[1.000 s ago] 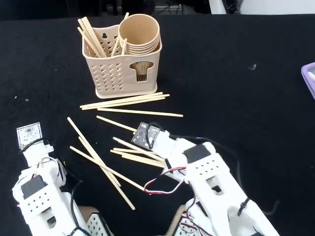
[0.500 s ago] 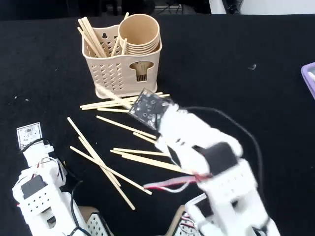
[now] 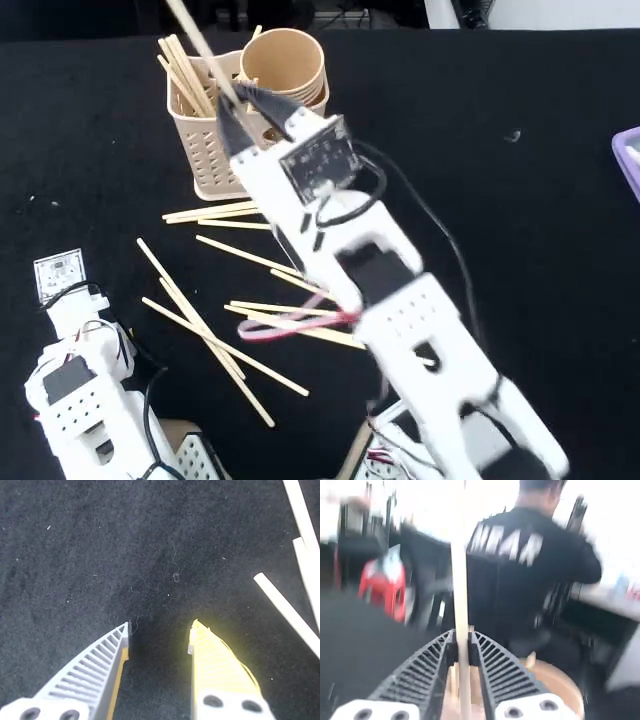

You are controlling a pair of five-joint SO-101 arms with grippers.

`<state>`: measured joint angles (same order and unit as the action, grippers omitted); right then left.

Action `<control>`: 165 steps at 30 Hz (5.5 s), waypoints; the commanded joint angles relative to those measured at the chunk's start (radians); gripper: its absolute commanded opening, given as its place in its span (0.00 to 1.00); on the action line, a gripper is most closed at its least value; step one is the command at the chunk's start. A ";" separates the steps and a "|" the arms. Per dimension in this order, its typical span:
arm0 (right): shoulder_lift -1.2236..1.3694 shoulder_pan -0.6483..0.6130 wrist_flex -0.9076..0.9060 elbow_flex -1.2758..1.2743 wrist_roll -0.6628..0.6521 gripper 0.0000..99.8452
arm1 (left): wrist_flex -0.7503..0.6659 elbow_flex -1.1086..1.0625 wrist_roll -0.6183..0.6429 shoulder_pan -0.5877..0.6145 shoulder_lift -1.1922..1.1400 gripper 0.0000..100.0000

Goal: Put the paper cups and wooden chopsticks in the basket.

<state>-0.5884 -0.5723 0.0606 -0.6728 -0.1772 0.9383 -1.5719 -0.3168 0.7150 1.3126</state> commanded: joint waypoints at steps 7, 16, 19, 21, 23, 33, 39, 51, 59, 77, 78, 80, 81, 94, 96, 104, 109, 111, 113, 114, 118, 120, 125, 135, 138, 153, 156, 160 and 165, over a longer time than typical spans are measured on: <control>0.458 -0.005 0.184 0.456 0.166 0.01 | -0.003 0.010 -0.006 -0.005 0.003 0.20; 0.723 0.014 0.184 0.549 0.157 0.01 | -0.003 0.010 -0.006 -0.005 0.003 0.20; 0.760 0.031 0.184 0.549 0.104 0.01 | -0.003 0.010 -0.006 -0.005 0.003 0.20; 0.771 0.037 0.183 0.542 0.087 0.04 | -0.003 0.010 -0.006 -0.005 0.003 0.20; 0.769 0.037 0.140 0.538 0.087 0.10 | -0.003 0.010 -0.006 -0.005 0.003 0.20; 0.392 0.029 -0.247 0.515 0.089 0.13 | -0.003 0.010 -0.006 -0.008 0.003 0.20; 0.028 0.031 -0.733 0.417 0.080 0.13 | -0.003 0.010 -0.006 -0.008 0.003 0.20; -0.045 0.006 -1.060 -0.303 -0.371 0.13 | -0.003 0.010 -0.006 -0.010 0.003 0.20; 0.079 0.051 -1.066 -0.364 -0.488 0.13 | -0.003 0.010 -0.006 -0.005 0.003 0.20; 0.295 0.106 -1.059 -0.375 -0.620 0.04 | -0.003 0.010 -0.006 -0.005 0.003 0.20; 0.295 0.109 -1.057 -0.371 -0.614 0.00 | -0.003 0.010 -0.006 -0.005 0.003 0.20; 0.286 0.112 -1.077 -0.357 -0.614 0.01 | -0.003 0.010 -0.006 -0.005 0.003 0.20; 0.269 0.112 -1.100 -0.346 -0.614 0.01 | -0.003 0.010 -0.006 -0.005 0.003 0.20; -0.440 0.110 -1.547 -0.070 -0.598 0.01 | -0.003 0.008 -0.006 -0.005 0.003 0.20; -0.469 0.107 -1.545 -0.091 -0.566 0.01 | -0.003 0.008 -0.006 -0.007 0.003 0.20; -0.268 0.112 -1.103 -0.549 -0.606 0.01 | -0.003 0.008 -0.006 -0.005 0.003 0.20; -0.082 0.112 -1.034 -0.547 -0.603 0.05 | -0.003 0.008 -0.006 -0.005 0.003 0.20; -0.027 0.112 -1.033 -0.533 -0.601 0.12 | -0.003 0.008 -0.006 -0.005 0.003 0.20; 0.016 0.112 -1.019 -0.521 -0.601 0.15 | -0.003 0.008 -0.006 -0.005 0.003 0.20; 0.036 0.112 -1.003 -0.518 -0.601 0.14 | -0.003 0.008 -0.006 -0.005 0.003 0.20; 0.101 0.106 -0.953 -0.516 -0.605 0.12 | -0.003 0.008 -0.006 -0.005 0.003 0.20; 0.125 0.106 -0.948 -0.513 -0.605 0.12 | -0.003 0.008 -0.006 -0.005 0.003 0.20; 0.143 0.106 -0.953 -0.501 -0.606 0.12 | -0.003 0.008 -0.006 -0.005 0.003 0.20; 0.056 0.112 -1.092 -0.450 -0.591 0.01 | -0.003 0.008 -0.006 -0.005 0.003 0.20; -0.114 0.112 -1.231 -0.371 -0.559 0.01 | -0.003 0.008 -0.006 -0.005 0.003 0.20; -0.542 0.106 -1.174 -0.074 -0.308 0.01 | -0.003 0.008 -0.006 -0.005 0.003 0.20; -0.463 0.133 -1.175 -0.142 -0.305 0.01 | -0.003 0.008 -0.006 -0.005 0.003 0.20; -0.375 0.287 -1.175 -0.246 -0.305 0.01 | 0.008 0.038 0.002 -0.012 -0.002 0.21; -0.397 0.546 -1.183 -0.326 -0.307 0.01 | 0.298 0.326 0.002 -0.016 -0.006 0.25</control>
<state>-0.9643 -0.1703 -1.1377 -0.9858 -0.4902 1.0196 -1.5198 -0.3168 0.7181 1.3050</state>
